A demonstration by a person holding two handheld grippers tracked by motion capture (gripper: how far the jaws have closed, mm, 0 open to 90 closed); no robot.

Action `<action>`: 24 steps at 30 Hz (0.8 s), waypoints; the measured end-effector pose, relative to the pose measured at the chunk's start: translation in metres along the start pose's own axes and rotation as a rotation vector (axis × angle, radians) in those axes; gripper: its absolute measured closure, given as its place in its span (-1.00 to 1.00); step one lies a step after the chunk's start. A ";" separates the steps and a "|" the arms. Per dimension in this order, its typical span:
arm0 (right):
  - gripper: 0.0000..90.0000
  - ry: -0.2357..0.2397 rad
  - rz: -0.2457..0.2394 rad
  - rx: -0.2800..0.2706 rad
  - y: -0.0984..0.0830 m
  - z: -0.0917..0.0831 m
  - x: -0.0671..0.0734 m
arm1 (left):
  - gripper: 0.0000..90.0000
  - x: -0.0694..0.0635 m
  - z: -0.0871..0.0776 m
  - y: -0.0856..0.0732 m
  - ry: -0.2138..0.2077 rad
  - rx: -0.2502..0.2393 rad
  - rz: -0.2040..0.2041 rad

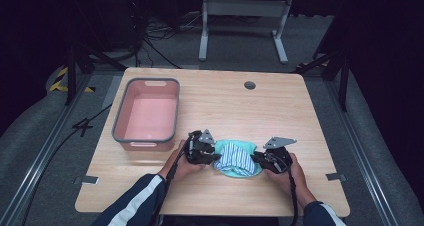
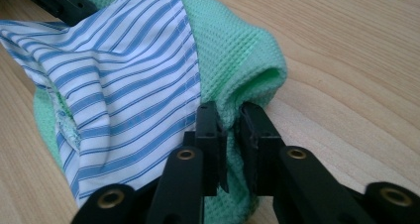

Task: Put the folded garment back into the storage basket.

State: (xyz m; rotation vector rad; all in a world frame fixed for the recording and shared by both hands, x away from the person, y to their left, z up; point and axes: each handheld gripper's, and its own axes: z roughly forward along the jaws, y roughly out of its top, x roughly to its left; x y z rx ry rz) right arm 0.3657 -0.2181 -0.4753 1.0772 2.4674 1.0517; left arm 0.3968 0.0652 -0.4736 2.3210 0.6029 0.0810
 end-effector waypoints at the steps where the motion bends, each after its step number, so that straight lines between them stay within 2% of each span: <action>1: 0.80 0.000 0.004 -0.001 0.000 0.000 0.001 | 0.66 0.000 0.000 0.000 -0.004 0.000 -0.003; 9: 0.85 -0.005 -0.001 0.001 0.001 -0.003 0.002 | 0.76 -0.002 -0.001 0.002 0.006 0.012 0.005; 24: 0.85 -0.004 0.007 -0.049 0.006 -0.020 0.001 | 0.78 -0.009 -0.010 0.013 0.026 -0.004 0.028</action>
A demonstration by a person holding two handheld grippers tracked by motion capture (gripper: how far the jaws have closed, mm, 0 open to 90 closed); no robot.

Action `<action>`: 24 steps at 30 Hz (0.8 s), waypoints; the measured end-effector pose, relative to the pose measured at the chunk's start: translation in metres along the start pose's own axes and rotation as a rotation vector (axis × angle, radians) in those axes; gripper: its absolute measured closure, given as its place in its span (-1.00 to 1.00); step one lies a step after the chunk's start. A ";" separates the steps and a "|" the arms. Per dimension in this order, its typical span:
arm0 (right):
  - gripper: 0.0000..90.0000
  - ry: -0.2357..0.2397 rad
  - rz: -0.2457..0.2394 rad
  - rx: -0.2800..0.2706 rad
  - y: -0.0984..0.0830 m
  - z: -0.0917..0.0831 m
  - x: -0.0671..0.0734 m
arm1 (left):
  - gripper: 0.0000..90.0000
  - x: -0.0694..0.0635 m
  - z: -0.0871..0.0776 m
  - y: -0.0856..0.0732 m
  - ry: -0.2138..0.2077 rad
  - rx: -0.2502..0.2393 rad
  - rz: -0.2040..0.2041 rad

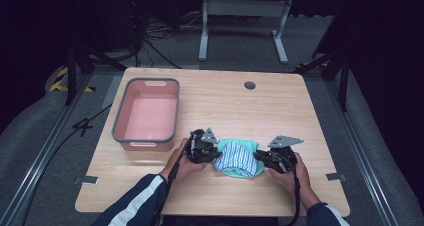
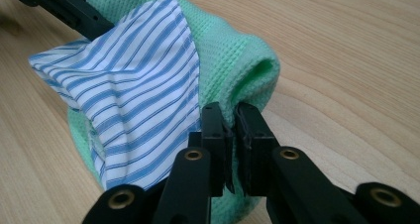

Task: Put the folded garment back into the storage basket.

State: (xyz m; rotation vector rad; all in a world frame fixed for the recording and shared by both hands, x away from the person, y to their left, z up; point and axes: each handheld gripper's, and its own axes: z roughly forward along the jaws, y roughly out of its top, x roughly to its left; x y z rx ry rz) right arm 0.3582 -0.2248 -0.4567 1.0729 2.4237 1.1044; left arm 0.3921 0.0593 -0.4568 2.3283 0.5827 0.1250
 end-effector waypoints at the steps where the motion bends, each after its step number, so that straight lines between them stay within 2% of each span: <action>1: 0.85 0.002 0.001 0.001 0.000 -0.001 0.000 | 0.78 0.000 0.000 0.001 0.001 0.002 0.004; 5: 0.85 -0.003 0.006 -0.004 0.002 -0.004 -0.001 | 0.78 -0.003 -0.002 0.005 0.012 0.005 0.017; 10: 0.85 -0.008 -0.008 -0.010 0.006 -0.006 0.000 | 0.78 -0.002 -0.007 0.009 0.023 -0.003 0.017; 13: 0.85 -0.014 -0.018 -0.021 0.011 -0.010 0.002 | 0.78 -0.002 -0.013 0.014 0.037 -0.003 0.034; 14: 0.85 -0.012 -0.016 -0.022 0.013 -0.011 0.003 | 0.78 -0.003 -0.014 0.016 0.068 0.005 0.058; 15: 0.85 -0.019 -0.029 -0.023 0.015 -0.011 0.003 | 0.78 -0.003 -0.015 0.018 0.080 0.015 0.066; 17: 0.85 -0.029 -0.041 -0.023 0.019 -0.011 0.005 | 0.78 -0.002 -0.014 0.022 0.084 0.024 0.068; 24: 0.85 -0.033 -0.040 -0.037 0.031 -0.012 0.006 | 0.78 0.001 -0.021 0.031 0.093 0.013 0.073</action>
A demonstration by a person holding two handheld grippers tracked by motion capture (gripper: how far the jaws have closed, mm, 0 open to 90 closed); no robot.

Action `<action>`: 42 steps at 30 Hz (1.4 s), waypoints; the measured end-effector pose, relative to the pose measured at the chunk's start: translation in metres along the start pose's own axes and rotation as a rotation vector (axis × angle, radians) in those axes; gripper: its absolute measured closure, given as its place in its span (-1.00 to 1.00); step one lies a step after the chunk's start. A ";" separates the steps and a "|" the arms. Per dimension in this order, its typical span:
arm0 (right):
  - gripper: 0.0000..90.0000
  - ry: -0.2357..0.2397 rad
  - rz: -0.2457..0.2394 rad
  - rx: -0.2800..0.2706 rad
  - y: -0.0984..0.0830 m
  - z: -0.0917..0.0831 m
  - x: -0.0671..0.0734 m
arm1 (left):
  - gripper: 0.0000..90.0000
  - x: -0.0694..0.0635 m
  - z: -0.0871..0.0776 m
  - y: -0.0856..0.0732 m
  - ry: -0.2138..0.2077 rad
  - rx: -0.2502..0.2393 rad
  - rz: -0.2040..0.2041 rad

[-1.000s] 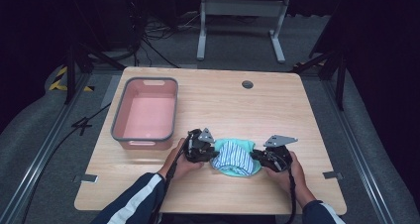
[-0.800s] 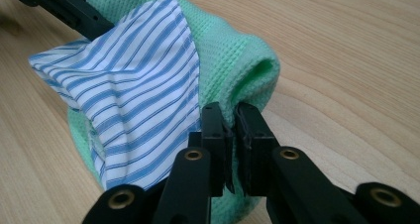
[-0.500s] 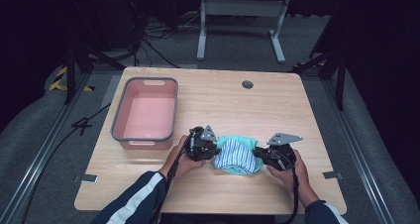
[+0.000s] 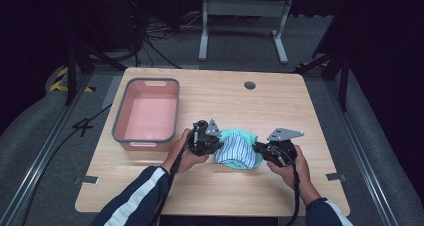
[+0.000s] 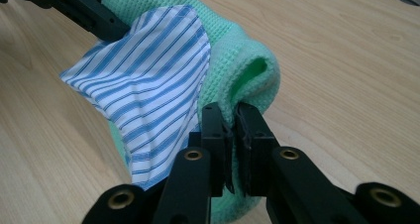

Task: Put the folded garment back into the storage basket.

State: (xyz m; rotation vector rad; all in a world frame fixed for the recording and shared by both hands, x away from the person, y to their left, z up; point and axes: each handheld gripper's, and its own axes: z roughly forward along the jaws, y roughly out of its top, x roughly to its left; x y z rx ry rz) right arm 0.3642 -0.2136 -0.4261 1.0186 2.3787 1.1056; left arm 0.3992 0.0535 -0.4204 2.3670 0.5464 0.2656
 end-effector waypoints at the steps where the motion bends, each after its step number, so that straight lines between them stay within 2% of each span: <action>1: 0.85 -0.002 -0.005 -0.001 0.002 0.000 0.000 | 0.78 0.001 -0.002 0.001 0.004 0.002 0.005; 4: 0.85 0.013 0.014 -0.013 0.009 0.002 0.002 | 0.78 0.004 -0.007 0.003 0.013 0.002 0.004; 8: 0.85 0.022 0.011 -0.030 0.021 0.002 0.005 | 0.78 0.008 -0.015 0.006 0.030 -0.008 0.002; 12: 0.85 0.018 -0.004 -0.037 0.033 0.001 0.007 | 0.78 0.014 -0.025 0.008 0.036 -0.032 -0.014; 14: 0.85 0.013 -0.016 -0.039 0.039 0.000 0.007 | 0.77 0.017 -0.030 0.010 0.041 -0.029 -0.002; 18: 0.85 0.016 -0.016 -0.048 0.050 -0.001 0.008 | 0.78 0.023 -0.041 0.013 0.050 -0.036 -0.005; 23: 0.85 0.018 -0.038 -0.057 0.066 -0.002 0.012 | 0.78 0.028 -0.055 0.016 0.083 -0.033 0.001; 32: 0.85 0.034 -0.066 -0.085 0.096 -0.002 0.022 | 0.78 0.040 -0.081 0.011 0.114 -0.059 -0.022; 34: 0.85 0.033 -0.079 -0.086 0.103 0.001 0.025 | 0.78 0.044 -0.091 0.009 0.138 -0.063 -0.023; 38: 0.86 0.050 -0.089 -0.095 0.118 0.007 0.033 | 0.78 0.053 -0.108 0.003 0.158 -0.073 -0.042; 42: 0.86 0.059 -0.099 -0.097 0.127 0.012 0.038 | 0.78 0.057 -0.118 -0.001 0.172 -0.070 -0.051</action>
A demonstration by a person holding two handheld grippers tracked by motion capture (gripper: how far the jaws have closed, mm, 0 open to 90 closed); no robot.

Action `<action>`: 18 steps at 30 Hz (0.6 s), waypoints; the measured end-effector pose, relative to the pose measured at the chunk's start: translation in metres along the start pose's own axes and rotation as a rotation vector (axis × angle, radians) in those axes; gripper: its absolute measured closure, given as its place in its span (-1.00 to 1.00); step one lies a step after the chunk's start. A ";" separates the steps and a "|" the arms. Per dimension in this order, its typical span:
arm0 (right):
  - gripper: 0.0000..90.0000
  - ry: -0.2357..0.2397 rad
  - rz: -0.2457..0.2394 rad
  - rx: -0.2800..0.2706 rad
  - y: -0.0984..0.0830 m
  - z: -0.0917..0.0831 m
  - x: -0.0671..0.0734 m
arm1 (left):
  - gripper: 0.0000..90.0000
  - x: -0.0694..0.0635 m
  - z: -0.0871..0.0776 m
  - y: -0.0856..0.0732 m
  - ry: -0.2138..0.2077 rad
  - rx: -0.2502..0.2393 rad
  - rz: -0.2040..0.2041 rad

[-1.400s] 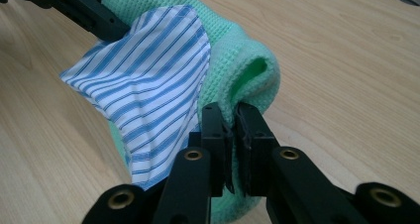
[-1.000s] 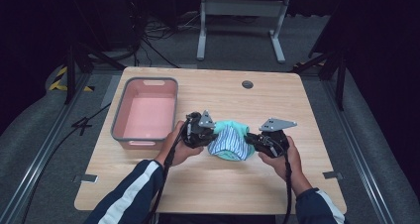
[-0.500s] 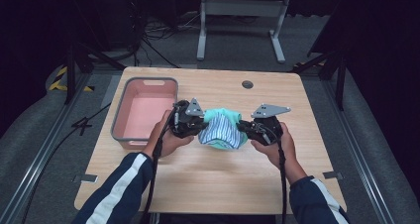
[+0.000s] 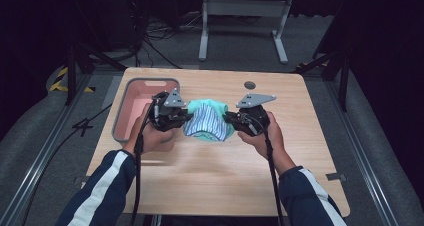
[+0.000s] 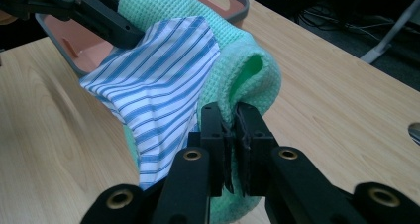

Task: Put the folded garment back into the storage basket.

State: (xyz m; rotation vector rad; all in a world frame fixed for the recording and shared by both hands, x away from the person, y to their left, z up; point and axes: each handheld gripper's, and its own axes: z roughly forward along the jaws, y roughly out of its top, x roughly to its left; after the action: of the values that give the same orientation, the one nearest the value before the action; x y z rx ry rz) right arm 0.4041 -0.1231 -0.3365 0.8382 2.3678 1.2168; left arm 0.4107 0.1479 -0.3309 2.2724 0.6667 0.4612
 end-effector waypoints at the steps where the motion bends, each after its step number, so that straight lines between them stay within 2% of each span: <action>1: 0.85 0.002 -0.003 -0.004 0.004 0.002 0.002 | 0.78 0.002 -0.003 -0.001 0.002 -0.003 -0.009; 7: 0.86 0.027 -0.018 -0.024 0.026 0.014 0.011 | 0.78 0.016 -0.025 -0.012 0.033 -0.020 -0.033; 9: 0.86 0.034 -0.027 -0.030 0.032 0.018 0.015 | 0.78 0.019 -0.032 -0.016 0.040 -0.026 -0.055; 18: 0.85 0.066 -0.045 -0.032 0.052 0.041 0.028 | 0.78 0.036 -0.051 -0.035 0.081 -0.022 -0.089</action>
State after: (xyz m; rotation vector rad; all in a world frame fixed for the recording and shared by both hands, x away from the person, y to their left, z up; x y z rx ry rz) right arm 0.4227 -0.0562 -0.3185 0.7419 2.3987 1.2802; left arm 0.4028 0.2176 -0.3164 2.2030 0.7967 0.5169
